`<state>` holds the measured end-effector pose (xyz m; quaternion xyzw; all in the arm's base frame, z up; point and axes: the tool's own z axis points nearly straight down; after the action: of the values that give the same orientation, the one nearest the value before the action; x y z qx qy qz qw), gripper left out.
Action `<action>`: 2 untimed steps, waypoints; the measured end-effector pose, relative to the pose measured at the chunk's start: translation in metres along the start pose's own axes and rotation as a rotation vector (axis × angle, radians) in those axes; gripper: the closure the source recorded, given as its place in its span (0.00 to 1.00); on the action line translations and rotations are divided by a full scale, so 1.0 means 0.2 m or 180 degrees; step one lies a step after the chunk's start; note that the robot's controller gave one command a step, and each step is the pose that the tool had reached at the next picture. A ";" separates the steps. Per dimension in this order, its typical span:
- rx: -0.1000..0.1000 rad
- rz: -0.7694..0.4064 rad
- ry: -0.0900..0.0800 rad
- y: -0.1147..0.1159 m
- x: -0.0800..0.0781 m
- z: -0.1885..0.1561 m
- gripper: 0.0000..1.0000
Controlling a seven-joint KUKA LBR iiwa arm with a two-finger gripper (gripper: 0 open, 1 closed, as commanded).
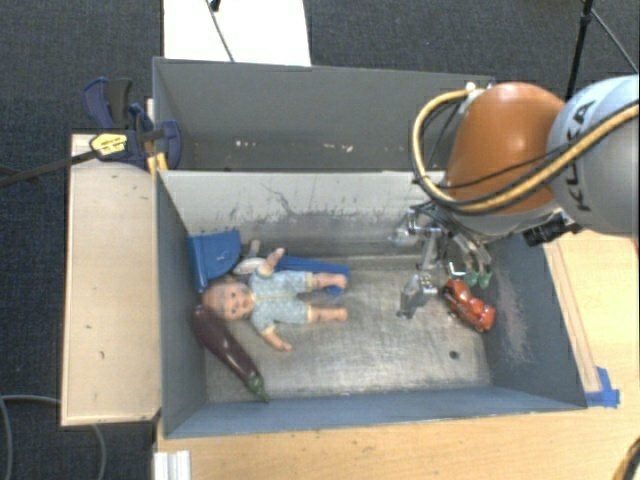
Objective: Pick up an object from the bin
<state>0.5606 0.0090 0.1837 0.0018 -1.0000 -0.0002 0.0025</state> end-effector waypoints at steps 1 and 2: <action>0.0000 0.0000 -0.0026 0.00 -0.01 -0.02 0.00; 0.0003 -0.0101 -0.0054 0.07 -0.04 0.19 0.00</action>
Offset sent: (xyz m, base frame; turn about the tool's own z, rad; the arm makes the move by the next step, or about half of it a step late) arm 0.0120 0.0369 -0.1137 -0.0975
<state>0.5689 0.0224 0.1466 0.0176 -0.9998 0.0002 -0.0059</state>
